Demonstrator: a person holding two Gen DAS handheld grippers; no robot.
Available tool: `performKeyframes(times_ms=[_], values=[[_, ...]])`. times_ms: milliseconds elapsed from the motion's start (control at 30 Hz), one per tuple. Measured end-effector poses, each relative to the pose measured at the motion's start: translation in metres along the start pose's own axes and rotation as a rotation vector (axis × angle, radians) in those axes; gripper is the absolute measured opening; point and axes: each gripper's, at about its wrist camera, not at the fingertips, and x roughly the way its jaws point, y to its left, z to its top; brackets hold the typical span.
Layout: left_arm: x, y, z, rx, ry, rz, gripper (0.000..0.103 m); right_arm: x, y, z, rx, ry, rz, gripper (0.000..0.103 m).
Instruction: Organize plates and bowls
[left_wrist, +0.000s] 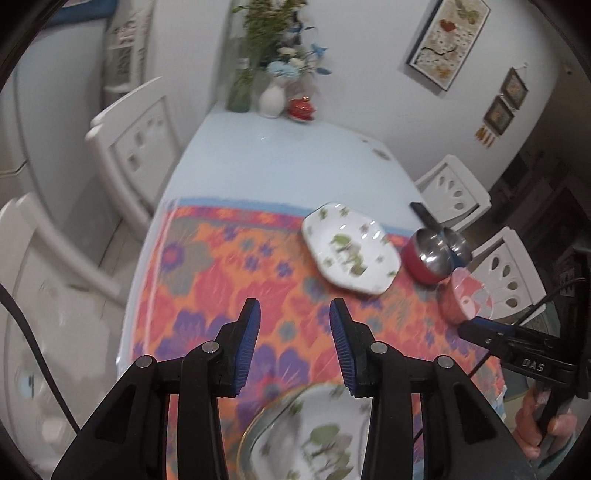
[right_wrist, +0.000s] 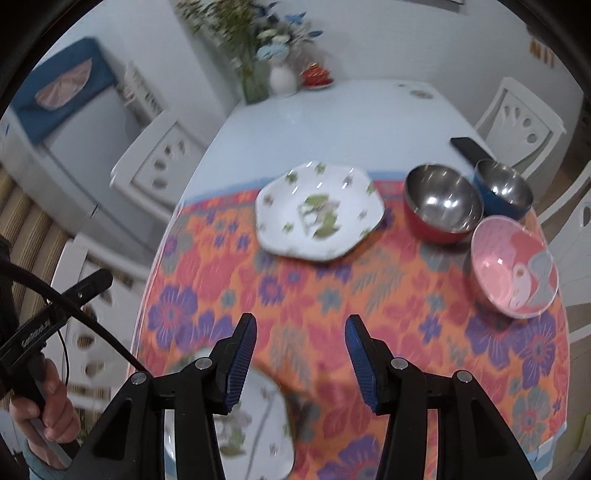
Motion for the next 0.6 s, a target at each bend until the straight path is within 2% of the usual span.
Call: performKeyframes(times_ms=[133,300,600], values=[[0.029,-0.005,0.025,0.003,0.023,-0.041,0.039,0.016,-0.022,0.022,0.086,0.0,0.001,0.048],[0.07,-0.006,0.043,0.011,0.076,-0.057,0.039,0.055,-0.051,0.038,0.211,0.035,-0.01,0.048],[0.142,-0.003,0.052,-0.033,0.176,-0.089,0.039,0.111,-0.084,0.062,0.271,0.092,-0.064,0.048]])
